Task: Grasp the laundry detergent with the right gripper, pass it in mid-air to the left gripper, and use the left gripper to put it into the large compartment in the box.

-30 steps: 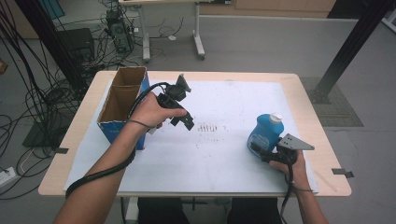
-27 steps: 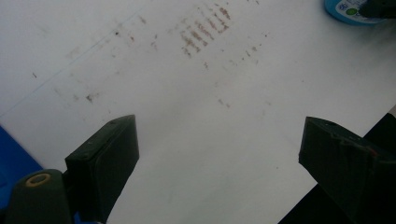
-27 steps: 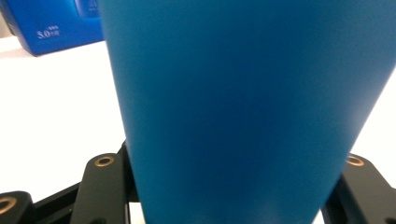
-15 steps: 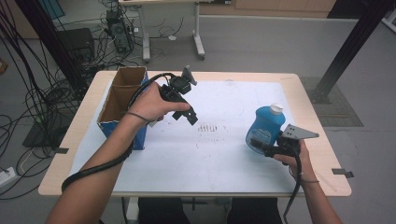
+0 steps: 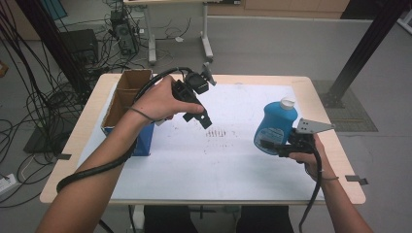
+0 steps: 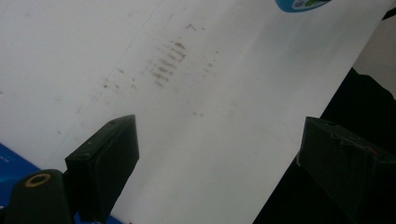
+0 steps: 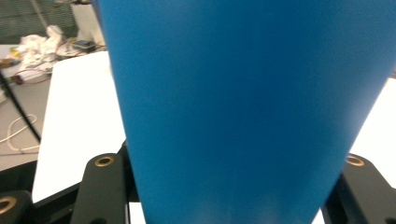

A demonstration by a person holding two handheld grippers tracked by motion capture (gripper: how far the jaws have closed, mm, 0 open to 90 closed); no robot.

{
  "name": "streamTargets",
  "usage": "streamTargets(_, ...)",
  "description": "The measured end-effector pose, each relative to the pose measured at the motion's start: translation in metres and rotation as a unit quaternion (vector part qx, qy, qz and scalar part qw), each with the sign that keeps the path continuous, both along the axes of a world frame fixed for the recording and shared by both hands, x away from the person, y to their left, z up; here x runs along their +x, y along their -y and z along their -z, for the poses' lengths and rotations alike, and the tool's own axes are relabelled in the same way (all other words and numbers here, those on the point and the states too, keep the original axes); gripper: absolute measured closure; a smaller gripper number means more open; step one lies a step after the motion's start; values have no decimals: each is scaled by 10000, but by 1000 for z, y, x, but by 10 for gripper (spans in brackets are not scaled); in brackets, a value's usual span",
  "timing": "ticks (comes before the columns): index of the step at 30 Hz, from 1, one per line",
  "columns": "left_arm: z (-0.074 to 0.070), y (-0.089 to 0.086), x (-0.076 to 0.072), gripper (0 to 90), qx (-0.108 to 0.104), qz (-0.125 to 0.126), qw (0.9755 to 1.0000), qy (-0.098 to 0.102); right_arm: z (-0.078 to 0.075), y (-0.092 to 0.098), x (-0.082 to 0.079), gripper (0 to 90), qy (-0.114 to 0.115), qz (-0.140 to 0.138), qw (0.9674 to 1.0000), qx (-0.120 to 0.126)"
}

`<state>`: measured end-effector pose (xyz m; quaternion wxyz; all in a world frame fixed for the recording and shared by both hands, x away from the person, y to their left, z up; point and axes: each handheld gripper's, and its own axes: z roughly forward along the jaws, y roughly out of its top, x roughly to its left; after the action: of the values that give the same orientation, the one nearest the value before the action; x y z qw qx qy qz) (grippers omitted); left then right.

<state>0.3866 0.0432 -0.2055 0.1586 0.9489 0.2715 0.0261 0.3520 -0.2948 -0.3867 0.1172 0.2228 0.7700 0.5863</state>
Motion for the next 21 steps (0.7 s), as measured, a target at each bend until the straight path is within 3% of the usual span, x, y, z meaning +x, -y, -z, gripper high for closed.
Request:
streamTargets(2, -9, 6, -5, 125, 69, 252, 9996, 46, -6, -2, 2, 399, 18, -149, 9999, -9)
streamTargets(6, -18, 11, -9, 124, 153, 493, 9987, 37, -13, -6, 4, 399, 23, -327, 9995, -40)
streamTargets(14, -31, 17, -14, 124, 277, 866, 9958, 51, -22, -9, 7, 398, 68, -544, 9985, -80)
streamTargets(21, -39, 20, -16, 124, 262, 1148, 9930, 91, -28, -13, 10, 398, 25, -820, 9964, -215)
